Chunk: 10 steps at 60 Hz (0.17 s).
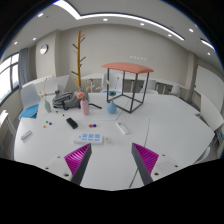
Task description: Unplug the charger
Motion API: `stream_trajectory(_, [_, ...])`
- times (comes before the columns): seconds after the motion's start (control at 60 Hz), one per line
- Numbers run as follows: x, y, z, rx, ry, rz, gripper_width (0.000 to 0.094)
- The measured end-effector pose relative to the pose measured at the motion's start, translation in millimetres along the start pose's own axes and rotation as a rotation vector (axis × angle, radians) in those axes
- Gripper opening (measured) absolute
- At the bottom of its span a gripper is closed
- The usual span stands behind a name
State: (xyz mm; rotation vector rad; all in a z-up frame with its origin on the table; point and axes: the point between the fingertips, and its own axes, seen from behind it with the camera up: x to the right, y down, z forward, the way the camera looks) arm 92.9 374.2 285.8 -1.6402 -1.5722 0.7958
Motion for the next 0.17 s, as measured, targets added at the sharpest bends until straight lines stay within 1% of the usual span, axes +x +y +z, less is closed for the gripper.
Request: stream_trajectory(0.167, [-5.8, 10.0, 9.2, -0.027, 0.019, 0.018, 0.0849])
